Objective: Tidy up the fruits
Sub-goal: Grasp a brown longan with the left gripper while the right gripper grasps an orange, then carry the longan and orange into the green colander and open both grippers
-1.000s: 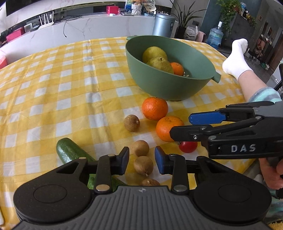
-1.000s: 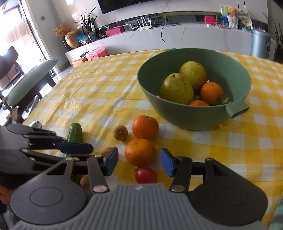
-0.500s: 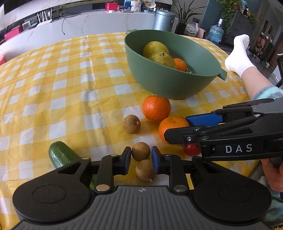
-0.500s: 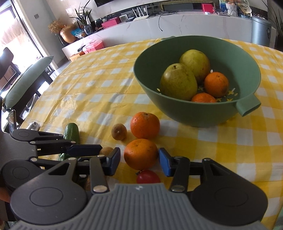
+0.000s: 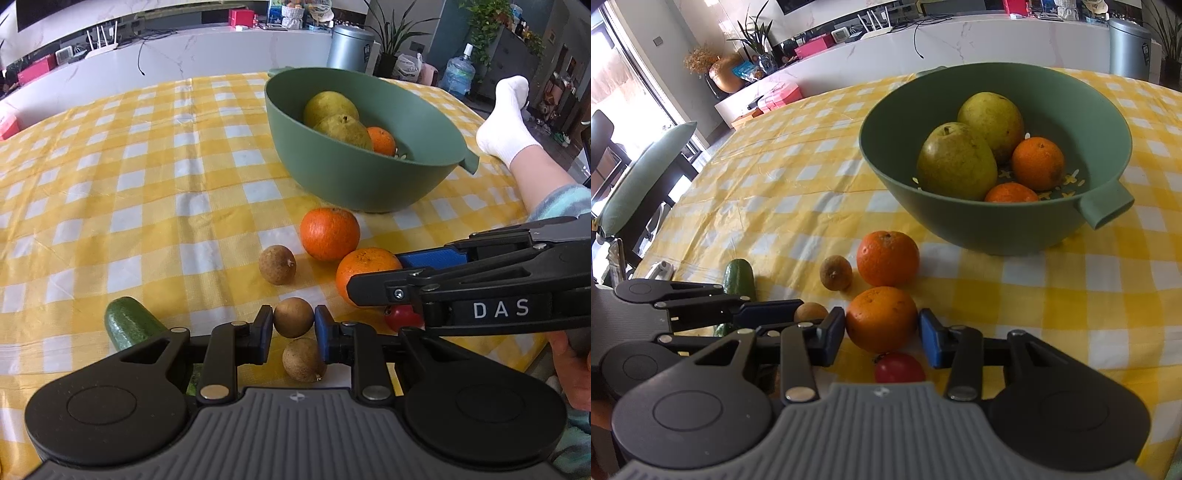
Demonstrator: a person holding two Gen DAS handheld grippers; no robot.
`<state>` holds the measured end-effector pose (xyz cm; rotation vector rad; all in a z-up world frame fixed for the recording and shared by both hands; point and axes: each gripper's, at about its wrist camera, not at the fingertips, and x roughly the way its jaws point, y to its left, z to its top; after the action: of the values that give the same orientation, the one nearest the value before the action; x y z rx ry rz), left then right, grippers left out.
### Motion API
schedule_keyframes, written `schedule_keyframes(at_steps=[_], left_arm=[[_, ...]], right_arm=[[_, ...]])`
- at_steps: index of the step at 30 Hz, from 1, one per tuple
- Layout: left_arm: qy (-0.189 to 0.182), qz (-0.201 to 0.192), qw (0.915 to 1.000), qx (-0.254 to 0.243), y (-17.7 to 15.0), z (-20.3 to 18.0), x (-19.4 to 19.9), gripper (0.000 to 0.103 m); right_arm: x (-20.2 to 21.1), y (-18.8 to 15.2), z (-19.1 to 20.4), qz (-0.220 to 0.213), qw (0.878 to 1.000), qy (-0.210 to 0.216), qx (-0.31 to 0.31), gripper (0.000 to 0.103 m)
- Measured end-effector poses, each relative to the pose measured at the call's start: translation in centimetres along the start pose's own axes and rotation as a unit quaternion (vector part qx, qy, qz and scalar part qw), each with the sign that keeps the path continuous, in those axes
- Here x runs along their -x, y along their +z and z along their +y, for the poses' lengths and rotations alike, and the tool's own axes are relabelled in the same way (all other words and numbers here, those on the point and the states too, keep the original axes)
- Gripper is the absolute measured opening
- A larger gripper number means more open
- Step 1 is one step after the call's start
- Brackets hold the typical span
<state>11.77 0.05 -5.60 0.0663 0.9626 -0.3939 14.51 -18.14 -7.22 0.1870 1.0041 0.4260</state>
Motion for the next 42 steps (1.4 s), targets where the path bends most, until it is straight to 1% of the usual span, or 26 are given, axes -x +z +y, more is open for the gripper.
schedule_keyframes(at_steps=[2, 7, 10, 12, 14, 18, 20, 24, 27, 31, 35, 38, 42], left_arm=[[0.005, -0.005, 1.0000, 0.007, 0.1, 0.1, 0.5, 0.027], [0.002, -0.024, 0.9991, 0.034, 0.6, 0.6, 2.2, 0.027], [0.005, -0.037, 0.9987, 0.037, 0.8, 0.5, 3.2, 0.027], [0.007, -0.041, 0.9984, 0.037, 1.0, 0.4, 3.6, 0.027], [0.008, -0.045, 0.9982, 0.039, 1.2, 0.3, 4.1, 0.027], [0.009, -0.055, 0.9974, 0.046, 1.7, 0.1, 5.1, 0.027], [0.008, -0.059, 0.9968, 0.053, 2.1, 0.1, 5.5, 0.027], [-0.003, -0.068, 0.9952, 0.070, 3.3, 0.2, 6.2, 0.027], [-0.008, -0.073, 0.9944, 0.076, 4.5, -0.2, 6.3, 0.027], [-0.014, -0.081, 0.9941, 0.070, 6.2, -1.1, 6.3, 0.027], [-0.019, -0.083, 0.9942, 0.066, 7.9, -2.2, 5.8, 0.027], [-0.025, -0.079, 0.9941, 0.070, 9.0, -2.7, 4.9, 0.027], [-0.034, -0.070, 0.9946, 0.069, 10.0, -3.4, 3.5, 0.027]], right_arm=[[0.4, 0.0, 0.0, -0.004, 1.000, 0.002, -0.001, 0.041], [1.8, 0.1, 0.2, -0.023, 1.000, 0.008, 0.000, 0.041], [2.9, 0.1, 0.5, -0.042, 0.999, 0.011, 0.008, 0.041], [3.4, 0.1, 0.5, -0.051, 0.999, 0.005, 0.016, 0.041], [3.7, 0.1, 0.6, -0.055, 0.998, 0.001, 0.019, 0.040], [4.7, 0.3, 0.4, -0.065, 0.998, 0.007, 0.015, 0.040], [5.6, 0.5, 0.6, -0.081, 0.996, 0.006, 0.022, 0.040], [7.6, 1.5, 0.8, -0.113, 0.993, -0.006, 0.040, 0.040], [8.8, 2.6, 0.8, -0.126, 0.990, -0.022, 0.057, 0.040], [9.5, 4.3, 0.1, -0.127, 0.988, -0.042, 0.077, 0.040], [9.7, 6.3, -0.6, -0.116, 0.984, -0.064, 0.121, 0.040], [9.3, 7.6, -1.3, -0.100, 0.980, -0.078, 0.153, 0.040], [8.3, 9.1, -3.0, -0.073, 0.981, -0.076, 0.162, 0.040]])
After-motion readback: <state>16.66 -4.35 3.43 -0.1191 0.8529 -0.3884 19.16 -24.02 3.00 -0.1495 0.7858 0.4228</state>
